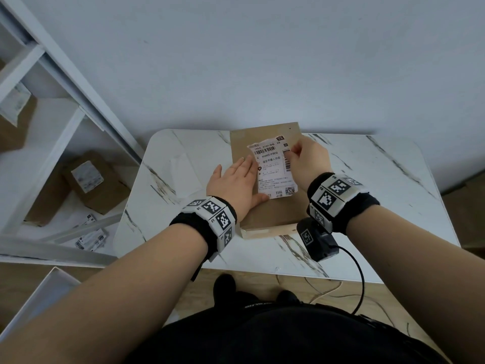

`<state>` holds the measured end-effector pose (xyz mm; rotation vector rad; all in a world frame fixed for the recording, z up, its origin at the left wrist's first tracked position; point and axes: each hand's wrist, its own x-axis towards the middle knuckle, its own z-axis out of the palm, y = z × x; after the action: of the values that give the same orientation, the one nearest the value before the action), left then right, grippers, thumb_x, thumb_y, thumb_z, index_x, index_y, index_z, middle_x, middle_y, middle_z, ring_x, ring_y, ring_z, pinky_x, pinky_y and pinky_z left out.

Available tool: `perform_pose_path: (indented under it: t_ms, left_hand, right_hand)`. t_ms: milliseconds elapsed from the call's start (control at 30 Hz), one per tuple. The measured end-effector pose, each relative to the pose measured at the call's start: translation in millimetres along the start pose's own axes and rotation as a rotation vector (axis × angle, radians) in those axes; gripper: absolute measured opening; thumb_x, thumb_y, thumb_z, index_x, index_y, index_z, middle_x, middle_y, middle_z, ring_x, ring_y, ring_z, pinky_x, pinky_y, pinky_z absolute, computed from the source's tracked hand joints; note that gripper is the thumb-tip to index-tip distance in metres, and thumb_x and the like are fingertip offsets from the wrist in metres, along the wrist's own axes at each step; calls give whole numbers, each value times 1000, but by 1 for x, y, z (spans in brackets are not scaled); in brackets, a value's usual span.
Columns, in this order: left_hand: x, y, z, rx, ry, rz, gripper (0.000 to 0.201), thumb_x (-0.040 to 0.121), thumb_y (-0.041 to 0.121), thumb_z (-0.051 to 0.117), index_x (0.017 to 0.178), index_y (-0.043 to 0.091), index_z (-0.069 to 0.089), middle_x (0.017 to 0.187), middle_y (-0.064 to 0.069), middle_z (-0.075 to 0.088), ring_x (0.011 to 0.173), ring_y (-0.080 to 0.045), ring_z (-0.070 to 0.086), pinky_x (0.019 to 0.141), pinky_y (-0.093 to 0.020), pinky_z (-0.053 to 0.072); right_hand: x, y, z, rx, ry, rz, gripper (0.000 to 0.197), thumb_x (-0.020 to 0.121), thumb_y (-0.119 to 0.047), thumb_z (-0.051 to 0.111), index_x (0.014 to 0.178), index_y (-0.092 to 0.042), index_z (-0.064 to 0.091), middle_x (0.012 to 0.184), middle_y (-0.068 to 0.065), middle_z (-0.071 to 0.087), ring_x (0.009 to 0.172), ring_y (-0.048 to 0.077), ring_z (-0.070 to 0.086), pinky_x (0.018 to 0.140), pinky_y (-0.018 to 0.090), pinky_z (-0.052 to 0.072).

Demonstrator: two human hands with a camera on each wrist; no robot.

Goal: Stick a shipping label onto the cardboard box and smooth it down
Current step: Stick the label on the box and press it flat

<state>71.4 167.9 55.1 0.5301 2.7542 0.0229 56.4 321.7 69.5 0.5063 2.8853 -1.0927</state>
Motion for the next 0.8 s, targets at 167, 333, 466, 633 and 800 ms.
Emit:
perform_pose_path:
  t_ms: [167, 333, 466, 633, 800]
  left_hand:
    - [1, -1, 2, -1, 15, 9, 81, 89, 62, 32, 153, 20, 3, 163, 6, 0, 150, -11, 2, 122, -47, 7]
    - [-2, -1, 2, -67, 56, 33, 86, 89, 60, 37, 153, 17, 0, 163, 0, 2, 150, -14, 5, 122, -38, 8]
    - [0, -4, 1, -139, 71, 66, 89, 89, 56, 44, 153, 15, -2, 163, -3, 2, 150, -16, 5, 120, -26, 8]
    - [3, -5, 5, -132, 67, 78, 85, 89, 55, 43, 153, 17, 1, 163, -4, -1, 151, -17, 2, 121, -28, 8]
    - [5, -7, 7, -90, 57, 99, 76, 90, 56, 41, 152, 24, 12, 163, -5, -2, 151, -19, 3, 121, -32, 13]
  right_hand:
    - [5, 4, -3, -29, -27, -36, 8, 91, -16, 54, 83, -15, 49, 83, 3, 54, 79, 19, 48, 68, 27, 35]
    - [8, 7, -2, -24, -28, -39, 14, 89, -16, 56, 96, -4, 61, 83, 3, 55, 80, 19, 48, 69, 26, 35]
    - [10, 7, -1, -17, -33, -36, 16, 88, -16, 57, 96, -3, 63, 81, 3, 56, 78, 19, 49, 68, 26, 34]
    - [10, 6, 2, -18, -16, -28, 15, 88, -14, 57, 95, -2, 63, 80, 4, 55, 77, 19, 49, 67, 26, 37]
    - [9, 7, 4, -31, -7, -22, 17, 89, -17, 57, 98, -3, 62, 84, 8, 59, 78, 19, 49, 68, 28, 41]
